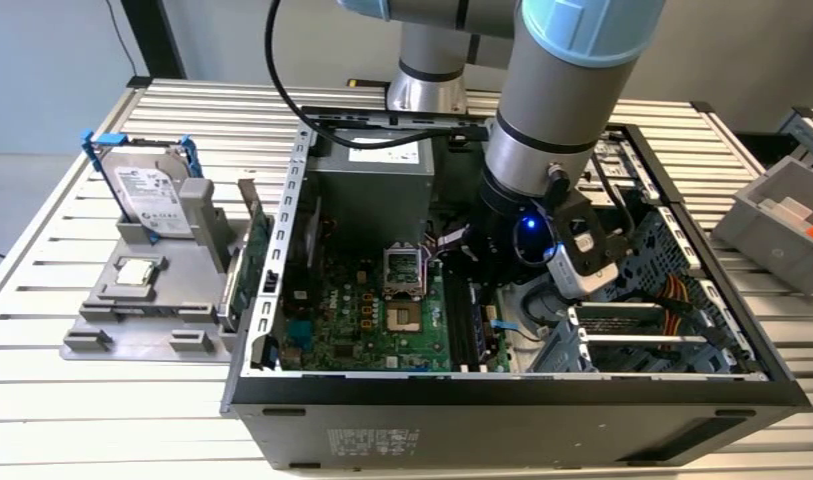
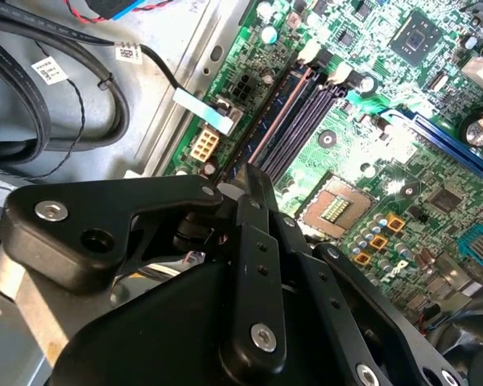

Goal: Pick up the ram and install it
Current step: 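Insert the ram into the slot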

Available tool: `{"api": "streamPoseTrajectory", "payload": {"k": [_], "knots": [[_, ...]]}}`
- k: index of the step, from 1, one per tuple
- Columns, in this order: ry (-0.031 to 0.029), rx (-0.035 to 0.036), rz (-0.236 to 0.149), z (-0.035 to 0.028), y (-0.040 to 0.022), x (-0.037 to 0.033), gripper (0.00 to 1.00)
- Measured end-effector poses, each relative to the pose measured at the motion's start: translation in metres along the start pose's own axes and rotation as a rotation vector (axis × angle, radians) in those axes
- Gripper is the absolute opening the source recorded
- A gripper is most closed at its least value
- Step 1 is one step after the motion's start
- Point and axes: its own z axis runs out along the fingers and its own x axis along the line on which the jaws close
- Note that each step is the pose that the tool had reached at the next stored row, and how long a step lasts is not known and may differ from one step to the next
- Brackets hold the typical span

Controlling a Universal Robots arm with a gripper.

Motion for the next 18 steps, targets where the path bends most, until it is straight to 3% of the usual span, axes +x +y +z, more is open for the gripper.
{"api": "streamPoseTrajectory", "payload": {"k": [5,9,13,18], "knots": [[-0.0006,-0.003,-0.031,-0.0001,-0.0001,0.0,0.0],[-0.0016,-0.0106,-0.069,0.0002,0.0003,0.0,0.0],[-0.0023,-0.0115,-0.11,0.0,0.0005,0.0,0.0],[-0.0024,-0.0114,-0.12,0.0,0.0005,0.0,0.0]]}}
